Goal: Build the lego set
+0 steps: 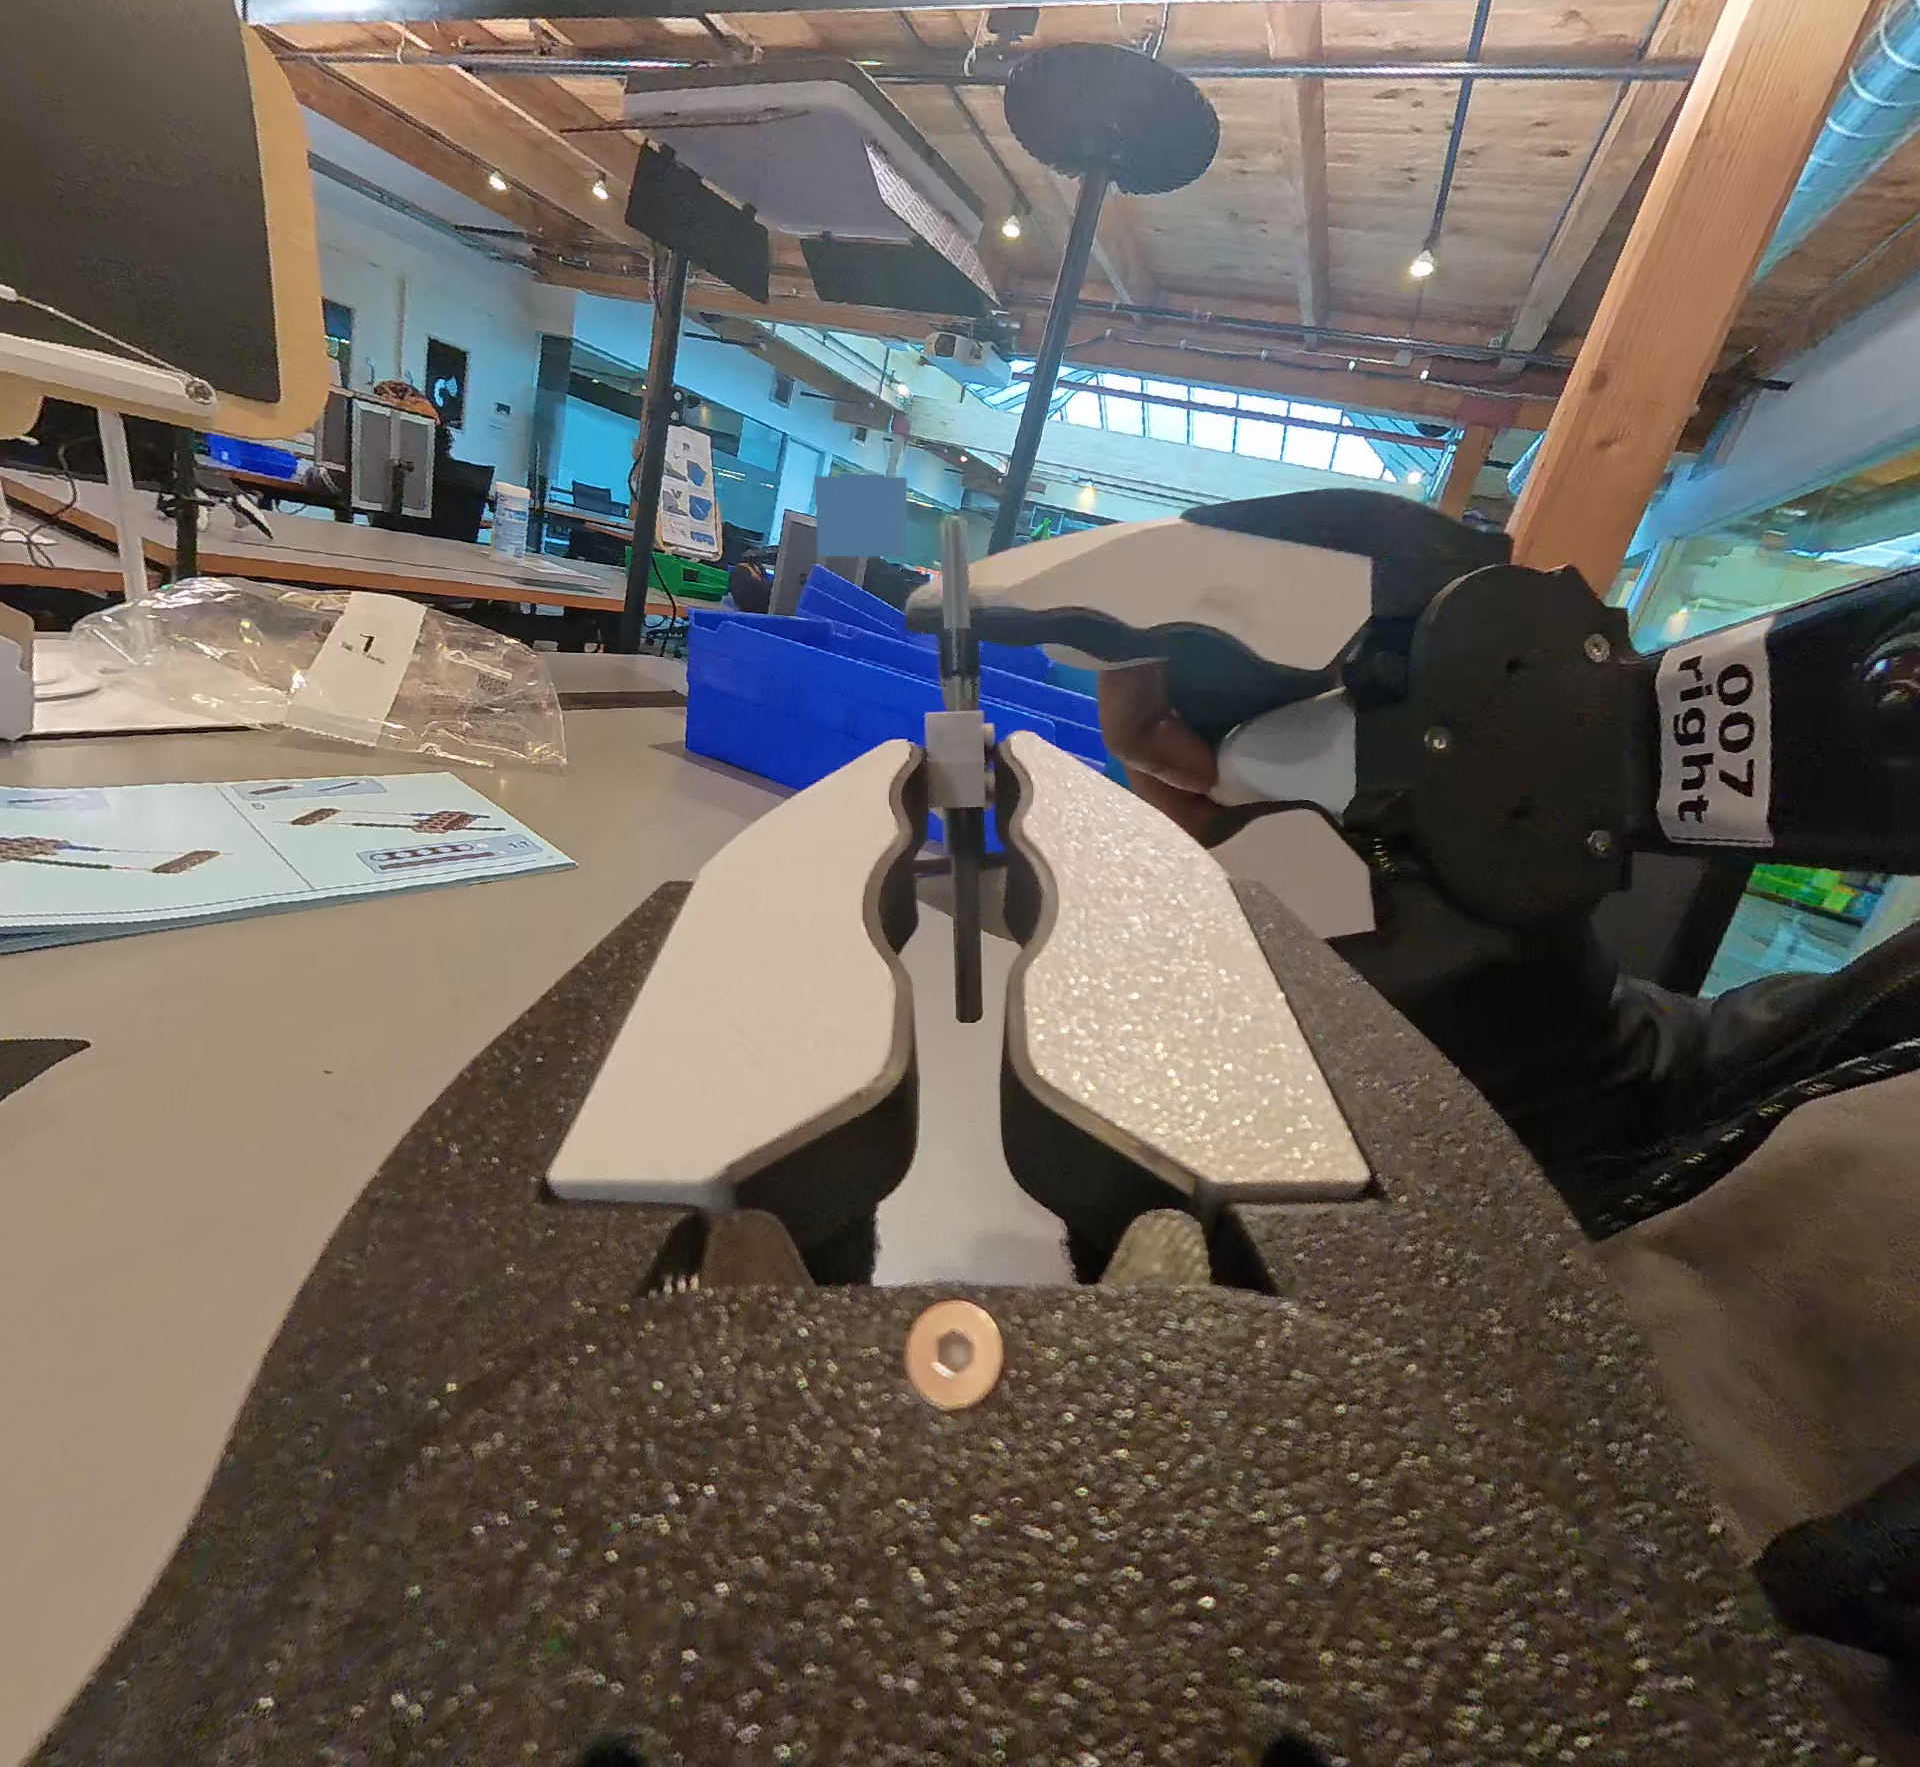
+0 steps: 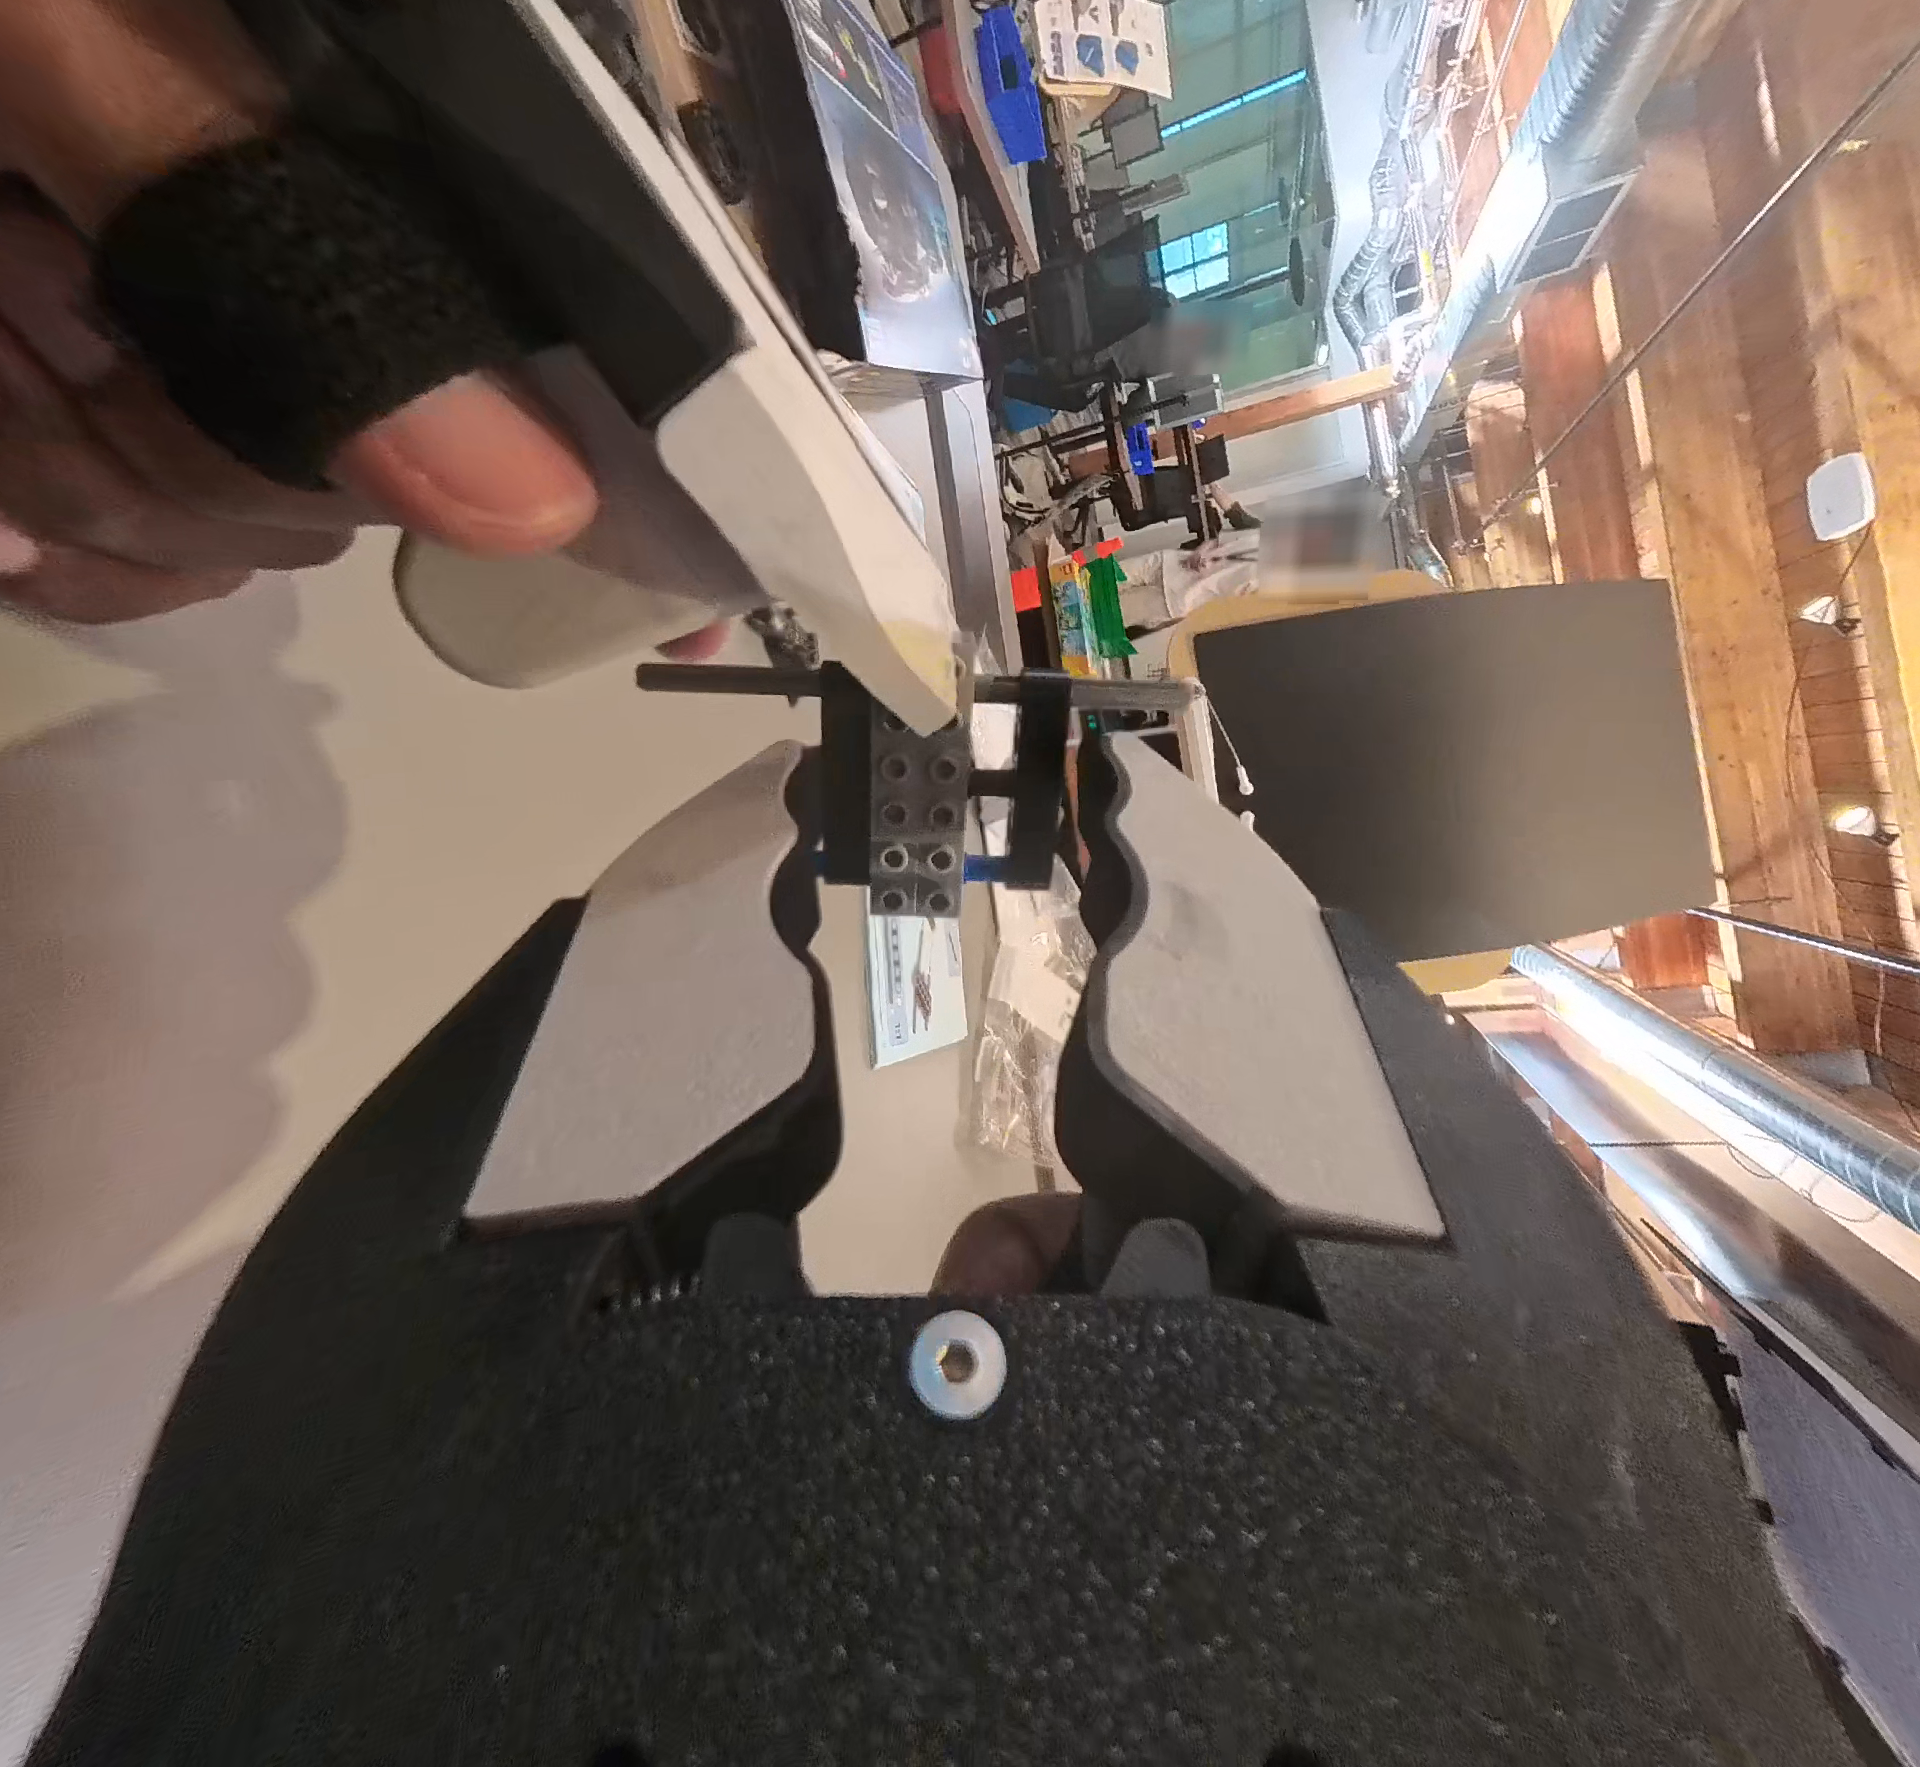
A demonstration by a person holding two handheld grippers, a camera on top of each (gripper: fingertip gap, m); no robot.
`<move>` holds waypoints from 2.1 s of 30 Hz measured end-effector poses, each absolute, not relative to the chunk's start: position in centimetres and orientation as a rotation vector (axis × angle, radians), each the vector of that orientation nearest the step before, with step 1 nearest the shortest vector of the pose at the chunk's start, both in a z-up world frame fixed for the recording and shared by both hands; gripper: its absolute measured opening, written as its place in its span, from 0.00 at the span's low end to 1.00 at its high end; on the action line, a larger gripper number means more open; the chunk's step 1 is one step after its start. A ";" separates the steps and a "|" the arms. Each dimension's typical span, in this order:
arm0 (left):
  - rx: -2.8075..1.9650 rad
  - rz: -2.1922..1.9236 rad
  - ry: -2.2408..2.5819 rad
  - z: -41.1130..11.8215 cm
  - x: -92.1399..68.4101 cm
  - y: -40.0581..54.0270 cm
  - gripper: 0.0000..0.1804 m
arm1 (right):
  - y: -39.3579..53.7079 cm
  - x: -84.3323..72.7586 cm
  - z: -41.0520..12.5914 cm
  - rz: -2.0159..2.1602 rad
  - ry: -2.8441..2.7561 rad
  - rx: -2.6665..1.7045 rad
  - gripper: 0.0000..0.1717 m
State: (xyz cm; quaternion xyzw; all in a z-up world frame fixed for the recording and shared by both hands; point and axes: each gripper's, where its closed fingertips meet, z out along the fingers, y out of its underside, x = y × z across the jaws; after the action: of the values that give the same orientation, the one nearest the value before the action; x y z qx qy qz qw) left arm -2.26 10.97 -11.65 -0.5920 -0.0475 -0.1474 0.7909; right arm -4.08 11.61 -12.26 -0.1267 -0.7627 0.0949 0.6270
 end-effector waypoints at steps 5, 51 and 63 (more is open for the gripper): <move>-1.279 -0.302 -0.096 -11.7 -2.2 11.0 0.06 | 11.7 -4.2 -12.5 0.210 -1.736 -0.296 0.26; -1.035 -0.934 -0.019 -9.5 -0.7 8.6 0.06 | 10.5 -0.3 -10.0 0.531 -1.706 -0.052 0.24; -1.020 -0.888 -0.023 -9.3 -0.8 8.4 0.06 | 10.5 -0.5 -9.6 0.491 -1.638 -0.089 0.19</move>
State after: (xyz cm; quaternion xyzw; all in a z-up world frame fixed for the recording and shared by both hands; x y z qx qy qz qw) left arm -0.78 8.37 -9.26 -0.4720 -0.0105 -0.4109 0.7800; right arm -0.49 10.49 -9.59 -0.0392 -0.7226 0.2165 0.6553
